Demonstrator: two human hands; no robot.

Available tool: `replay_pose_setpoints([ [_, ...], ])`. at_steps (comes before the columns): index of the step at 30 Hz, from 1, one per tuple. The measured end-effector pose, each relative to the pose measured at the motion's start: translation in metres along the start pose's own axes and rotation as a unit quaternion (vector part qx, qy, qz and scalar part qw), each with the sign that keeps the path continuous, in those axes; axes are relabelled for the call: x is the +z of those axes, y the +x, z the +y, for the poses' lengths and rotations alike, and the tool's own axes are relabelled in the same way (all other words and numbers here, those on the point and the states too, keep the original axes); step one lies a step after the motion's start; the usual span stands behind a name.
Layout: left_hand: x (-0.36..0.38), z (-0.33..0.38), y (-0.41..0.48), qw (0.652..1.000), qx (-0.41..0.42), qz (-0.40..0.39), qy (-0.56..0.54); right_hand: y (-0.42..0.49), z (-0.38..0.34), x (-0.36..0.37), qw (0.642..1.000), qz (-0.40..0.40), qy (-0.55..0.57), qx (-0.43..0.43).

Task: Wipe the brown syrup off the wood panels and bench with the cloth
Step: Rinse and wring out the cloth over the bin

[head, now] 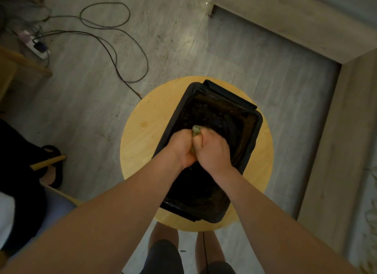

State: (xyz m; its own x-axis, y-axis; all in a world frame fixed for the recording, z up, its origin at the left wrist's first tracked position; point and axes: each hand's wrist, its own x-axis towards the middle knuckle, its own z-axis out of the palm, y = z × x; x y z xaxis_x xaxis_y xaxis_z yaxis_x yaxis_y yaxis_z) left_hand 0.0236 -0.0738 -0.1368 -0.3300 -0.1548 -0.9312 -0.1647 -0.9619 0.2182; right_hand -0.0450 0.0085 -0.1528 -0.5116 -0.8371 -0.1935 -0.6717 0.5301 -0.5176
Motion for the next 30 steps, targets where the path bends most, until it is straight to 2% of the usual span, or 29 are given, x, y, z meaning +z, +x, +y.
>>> replay_pose_setpoints([
  [1, 0.0, 0.001, 0.001, 1.0, 0.015, 0.015, -0.007, 0.009, 0.006, 0.002, 1.0, -0.016, -0.017, 0.018],
  [3, -0.001, 0.0, 0.0, 0.999, 0.033, 0.023, 0.0, 0.026, 0.02, 0.007, 0.993, -0.042, -0.033, 0.11],
  [6, -0.002, -0.009, -0.003, 0.998, 0.019, 0.028, 0.057, 0.029, 0.026, 0.012, 0.973, 0.026, 0.0, 0.227],
  [7, -0.003, -0.011, -0.003, 0.997, 0.007, 0.033, 0.063, 0.027, 0.025, 0.014, 0.97, 0.018, 0.007, 0.241],
  [9, -0.003, -0.015, -0.002, 0.999, -0.018, 0.035, 0.033, 0.019, 0.022, 0.021, 0.966, -0.07, 0.024, 0.247],
  [11, -0.002, -0.017, -0.001, 0.998, -0.039, 0.036, -0.017, 0.01, 0.017, 0.025, 0.954, -0.145, 0.109, 0.24],
  [12, -0.002, -0.016, -0.001, 0.997, -0.045, 0.035, -0.044, 0.004, 0.013, 0.024, 0.949, -0.145, 0.164, 0.229],
  [14, -0.004, -0.014, 0.002, 0.996, -0.041, 0.028, -0.07, -0.01, 0.004, 0.019, 0.957, -0.097, 0.203, 0.186],
  [17, -0.007, -0.009, 0.006, 0.999, -0.032, 0.013, -0.031, -0.027, -0.013, 0.013, 0.974, -0.042, 0.196, 0.105],
  [20, -0.007, -0.006, 0.007, 1.0, -0.022, 0.006, 0.015, -0.026, -0.015, 0.011, 0.991, 0.001, 0.127, 0.05],
  [23, -0.003, -0.005, 0.002, 1.0, -0.008, 0.017, 0.024, -0.008, 0.001, 0.012, 0.999, 0.013, 0.023, 0.028],
  [25, 0.0, -0.008, 0.001, 1.0, 0.0, 0.017, 0.025, 0.007, 0.015, 0.014, 0.998, 0.007, -0.038, 0.046],
  [26, 0.0, -0.011, 0.0, 0.999, 0.007, 0.017, 0.029, 0.016, 0.021, 0.016, 0.995, 0.008, -0.053, 0.081],
  [28, -0.001, -0.018, -0.002, 0.998, 0.011, 0.031, 0.049, 0.027, 0.028, 0.017, 0.984, 0.029, -0.047, 0.172],
  [30, -0.006, -0.025, 0.002, 0.997, 0.007, 0.052, 0.055, 0.027, 0.029, 0.015, 0.971, 0.084, 0.0, 0.225],
])
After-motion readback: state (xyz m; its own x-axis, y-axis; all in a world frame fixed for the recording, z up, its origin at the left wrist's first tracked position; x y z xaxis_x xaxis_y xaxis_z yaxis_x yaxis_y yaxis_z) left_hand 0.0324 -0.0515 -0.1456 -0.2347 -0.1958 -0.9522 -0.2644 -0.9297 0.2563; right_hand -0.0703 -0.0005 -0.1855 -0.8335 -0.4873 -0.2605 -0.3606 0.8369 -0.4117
